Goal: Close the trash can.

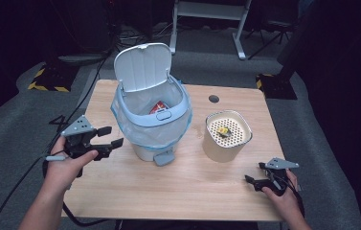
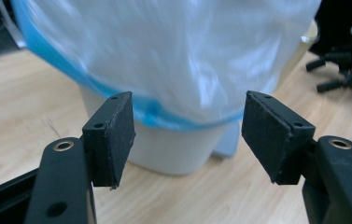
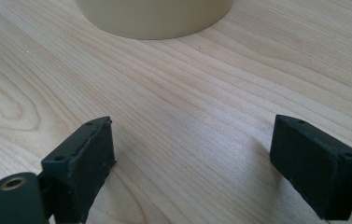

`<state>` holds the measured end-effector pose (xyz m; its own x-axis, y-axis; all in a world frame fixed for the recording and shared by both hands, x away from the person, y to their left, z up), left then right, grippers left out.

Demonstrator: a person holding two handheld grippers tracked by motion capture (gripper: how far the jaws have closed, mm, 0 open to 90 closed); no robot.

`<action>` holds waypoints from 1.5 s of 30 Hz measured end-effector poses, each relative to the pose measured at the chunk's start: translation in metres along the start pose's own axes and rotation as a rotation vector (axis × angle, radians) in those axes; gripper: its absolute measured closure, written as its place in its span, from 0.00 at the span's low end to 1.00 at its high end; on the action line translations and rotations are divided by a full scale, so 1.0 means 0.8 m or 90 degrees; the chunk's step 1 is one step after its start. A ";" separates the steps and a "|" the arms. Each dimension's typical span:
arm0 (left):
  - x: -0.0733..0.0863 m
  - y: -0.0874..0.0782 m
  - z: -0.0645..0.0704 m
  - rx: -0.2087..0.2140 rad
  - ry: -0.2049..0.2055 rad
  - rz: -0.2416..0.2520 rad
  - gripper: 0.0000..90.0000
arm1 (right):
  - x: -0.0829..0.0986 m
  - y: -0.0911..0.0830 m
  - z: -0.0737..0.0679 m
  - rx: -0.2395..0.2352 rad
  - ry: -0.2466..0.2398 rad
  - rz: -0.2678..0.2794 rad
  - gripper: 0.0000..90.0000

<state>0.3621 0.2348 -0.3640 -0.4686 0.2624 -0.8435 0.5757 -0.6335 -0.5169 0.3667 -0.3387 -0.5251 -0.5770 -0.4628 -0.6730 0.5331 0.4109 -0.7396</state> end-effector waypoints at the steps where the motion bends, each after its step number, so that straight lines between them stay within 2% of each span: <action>1: -0.006 -0.001 -0.003 -0.003 -0.007 0.012 0.40 | 0.000 0.000 0.000 0.000 0.000 0.000 0.15; 2: -0.019 -0.002 -0.009 -0.010 -0.008 0.024 0.40 | 0.000 0.000 0.000 0.000 0.000 0.000 0.15; 3: -0.019 -0.002 -0.009 -0.010 -0.008 0.024 0.40 | 0.000 0.000 0.000 0.000 0.000 0.000 0.15; 5: -0.033 -0.004 -0.013 -0.011 -0.011 0.039 0.40 | 0.000 0.000 0.000 0.000 0.000 0.000 0.15; 8: -0.056 -0.010 -0.017 -0.016 0.005 0.044 0.40 | 0.000 0.000 0.000 0.000 0.000 0.000 0.15; 11: -0.067 -0.013 -0.018 -0.022 0.010 0.050 0.39 | 0.000 0.000 0.000 0.000 0.000 0.000 0.15; 12: -0.078 -0.015 -0.018 -0.028 0.022 0.058 0.36 | 0.000 0.000 0.000 0.000 0.000 0.000 0.15; 13: -0.078 -0.015 -0.018 -0.028 0.022 0.058 0.35 | 0.000 0.000 0.000 0.000 0.000 0.000 0.15; 15: -0.094 -0.018 -0.016 -0.045 0.048 0.063 0.35 | 0.000 0.000 0.000 0.000 0.000 0.000 0.15; 18: -0.104 -0.018 -0.014 -0.040 0.057 0.068 0.35 | 0.000 0.000 0.000 0.000 0.000 0.000 0.15; 20: -0.115 -0.020 -0.016 -0.050 0.068 0.067 0.35 | 0.000 0.000 0.000 0.000 0.000 0.000 0.15; 22: -0.131 -0.024 -0.020 -0.061 0.065 0.073 0.36 | 0.000 0.000 0.000 0.000 0.000 0.000 0.15; 27: -0.148 -0.030 -0.028 -0.071 0.056 0.085 0.38 | 0.000 0.000 0.000 0.000 0.000 0.000 0.15; 32: -0.162 -0.033 -0.041 -0.078 0.035 0.106 0.40 | 0.000 0.000 0.000 0.000 0.000 0.000 0.15; 37: -0.178 -0.024 -0.054 -0.088 0.029 0.118 0.42 | 0.000 0.000 0.000 0.000 0.000 0.000 0.15; 45: -0.197 -0.010 -0.057 -0.090 0.031 0.122 0.42 | 0.000 0.000 0.000 0.000 0.000 0.000 0.15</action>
<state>0.4619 0.2316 -0.2340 -0.3109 0.1837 -0.9325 0.7403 -0.5685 -0.3588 0.3668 -0.3387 -0.5251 -0.5770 -0.4625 -0.6732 0.5331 0.4112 -0.7394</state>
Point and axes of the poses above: each handheld gripper's, and its own axes: y roughly forward along the jaws, x roughly out of its underside, z roughly to its right, the point moved 3 cm from there along y, roughly forward along the jaws, and after that the axes turned 5 degrees about -z, right-handed, at the moved point
